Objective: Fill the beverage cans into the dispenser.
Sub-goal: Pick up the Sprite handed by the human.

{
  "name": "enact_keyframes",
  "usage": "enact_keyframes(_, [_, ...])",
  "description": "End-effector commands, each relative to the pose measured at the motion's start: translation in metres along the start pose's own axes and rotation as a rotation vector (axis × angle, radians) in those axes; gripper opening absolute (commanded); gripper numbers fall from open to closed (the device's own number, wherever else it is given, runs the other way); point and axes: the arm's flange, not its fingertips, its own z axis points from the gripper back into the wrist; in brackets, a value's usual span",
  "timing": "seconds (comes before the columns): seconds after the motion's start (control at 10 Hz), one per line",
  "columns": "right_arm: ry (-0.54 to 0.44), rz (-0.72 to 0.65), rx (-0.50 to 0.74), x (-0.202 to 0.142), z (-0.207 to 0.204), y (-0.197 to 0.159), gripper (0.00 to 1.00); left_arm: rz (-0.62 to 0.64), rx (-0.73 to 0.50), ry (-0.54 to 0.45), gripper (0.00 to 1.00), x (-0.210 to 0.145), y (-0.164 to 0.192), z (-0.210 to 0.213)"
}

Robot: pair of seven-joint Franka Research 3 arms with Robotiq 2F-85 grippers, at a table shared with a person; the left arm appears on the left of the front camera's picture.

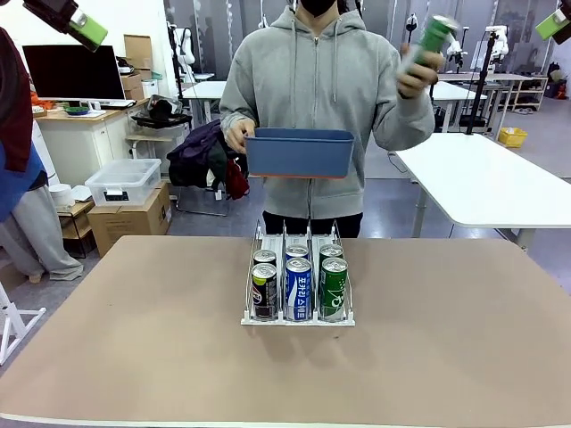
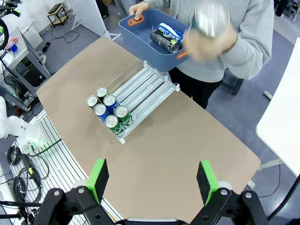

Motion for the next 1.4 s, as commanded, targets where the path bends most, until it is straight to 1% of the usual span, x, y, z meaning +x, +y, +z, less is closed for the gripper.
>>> enact_keyframes(0.0, [-0.009, -0.008, 0.001, -0.0006, 0.0001, -0.0001, 1.0, -0.005, 0.001, 0.008, 1.0, -0.0014, -0.0006, 0.0006])
enact_keyframes(1.3, [0.0, 0.0, 0.0, 0.0, 0.0, 0.0, 1.0, -0.005, 0.001, 0.008, 1.0, -0.0014, -0.0006, 0.0006])
